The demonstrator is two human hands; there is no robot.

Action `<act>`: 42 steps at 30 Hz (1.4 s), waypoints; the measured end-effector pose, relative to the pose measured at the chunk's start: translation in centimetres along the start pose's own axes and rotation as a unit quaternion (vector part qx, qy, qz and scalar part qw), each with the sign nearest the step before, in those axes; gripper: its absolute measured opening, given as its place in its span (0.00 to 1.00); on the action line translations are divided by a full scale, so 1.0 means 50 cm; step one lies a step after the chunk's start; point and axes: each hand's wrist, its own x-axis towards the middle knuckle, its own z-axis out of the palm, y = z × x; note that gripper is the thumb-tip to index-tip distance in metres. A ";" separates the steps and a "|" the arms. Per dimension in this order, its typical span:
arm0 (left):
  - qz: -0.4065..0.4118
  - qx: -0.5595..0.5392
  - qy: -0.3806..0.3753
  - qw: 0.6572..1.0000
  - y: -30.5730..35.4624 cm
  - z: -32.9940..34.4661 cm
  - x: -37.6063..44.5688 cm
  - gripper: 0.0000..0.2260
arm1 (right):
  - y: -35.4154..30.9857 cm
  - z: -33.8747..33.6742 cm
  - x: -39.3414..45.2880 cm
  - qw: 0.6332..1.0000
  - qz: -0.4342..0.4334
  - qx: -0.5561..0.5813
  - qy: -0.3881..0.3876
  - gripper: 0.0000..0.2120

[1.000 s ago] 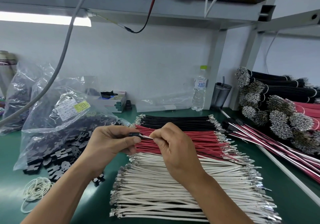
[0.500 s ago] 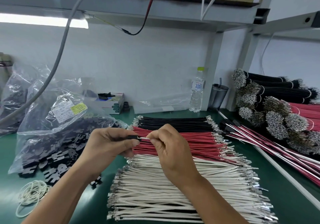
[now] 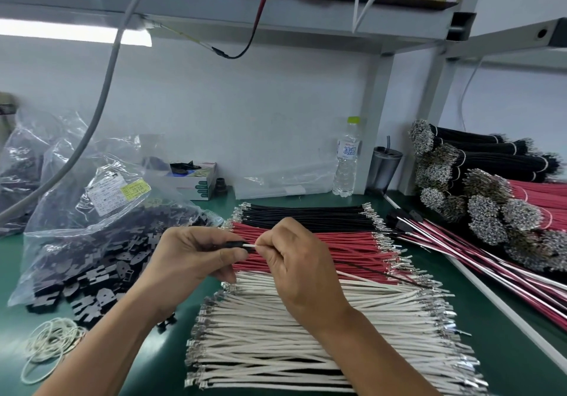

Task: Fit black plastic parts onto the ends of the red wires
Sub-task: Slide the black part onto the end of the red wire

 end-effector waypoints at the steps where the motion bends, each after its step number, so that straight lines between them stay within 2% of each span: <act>1: 0.004 0.003 0.001 1.000 -0.002 0.001 0.000 0.09 | 0.000 0.001 0.000 1.000 -0.011 -0.008 0.004 0.06; 5: 0.014 -0.008 0.005 1.000 -0.001 0.001 -0.002 0.09 | 0.001 -0.009 0.002 0.998 -0.041 -0.053 0.018 0.06; 7: 0.024 -0.030 0.011 0.999 0.003 -0.001 -0.001 0.11 | 0.005 -0.023 0.010 0.993 -0.061 -0.092 0.047 0.07; 9: 0.033 -0.056 0.027 0.998 0.002 -0.009 0.004 0.14 | 0.018 -0.039 0.015 0.991 -0.058 -0.111 0.044 0.08; 12: 0.021 -0.102 0.065 0.992 -0.005 -0.026 0.014 0.28 | 0.041 -0.062 0.010 0.990 0.003 -0.137 -0.033 0.12; 13: 0.014 -0.119 0.067 0.991 -0.006 -0.030 0.016 0.33 | 0.047 -0.069 0.010 0.990 0.012 -0.140 -0.031 0.11; 15: 0.009 -0.135 0.049 0.990 -0.008 -0.036 0.017 0.34 | 0.050 -0.087 0.024 0.990 0.020 -0.138 0.038 0.11; 17: 0.009 -0.126 0.043 0.991 -0.009 -0.045 0.019 0.27 | 0.053 -0.125 0.064 0.982 0.069 -0.065 0.161 0.10; 20: 0.005 -0.052 0.121 0.991 -0.024 -0.062 0.027 0.14 | 0.067 -0.216 0.140 0.935 0.158 0.111 0.297 0.08; 22: 0.002 0.019 0.179 0.984 -0.042 -0.074 0.036 0.07 | 0.083 -0.282 0.177 0.885 0.206 0.209 0.361 0.07; 24: 0.010 0.149 0.214 0.965 -0.062 -0.082 0.043 0.08 | 0.101 -0.343 0.195 0.848 0.236 0.273 0.387 0.07; 25: 0.011 0.234 0.222 0.947 -0.071 -0.087 0.046 0.08 | 0.111 -0.371 0.197 0.842 0.242 0.291 0.384 0.08; 27: 0.012 0.395 0.206 0.895 -0.081 -0.092 0.050 0.09 | 0.136 -0.417 0.197 0.849 0.257 0.308 0.345 0.08; 29: 0.009 0.481 0.173 0.860 -0.087 -0.093 0.053 0.10 | 0.164 -0.447 0.189 0.879 0.288 0.257 0.278 0.08; 32: -0.005 0.544 0.151 0.825 -0.090 -0.097 0.053 0.13 | 0.205 -0.464 0.168 0.921 0.321 0.107 0.193 0.09; 34: -0.018 0.588 0.135 0.797 -0.093 -0.103 0.055 0.16 | 0.237 -0.463 0.147 0.939 0.314 -0.043 0.132 0.11; 35: -0.027 0.607 0.124 0.784 -0.095 -0.106 0.055 0.17 | 0.255 -0.460 0.132 0.937 0.310 -0.136 0.087 0.10; 37: -0.041 0.630 0.108 0.768 -0.096 -0.109 0.057 0.18 | 0.293 -0.448 0.095 0.909 0.310 -0.278 0.009 0.09; 40: -0.051 0.645 0.093 0.756 -0.095 -0.109 0.058 0.16 | 0.349 -0.420 0.023 0.864 0.308 -0.390 -0.077 0.11; 42: -0.053 0.649 0.082 0.754 -0.092 -0.107 0.059 0.13 | 0.377 -0.404 -0.020 0.815 0.296 -0.475 -0.149 0.11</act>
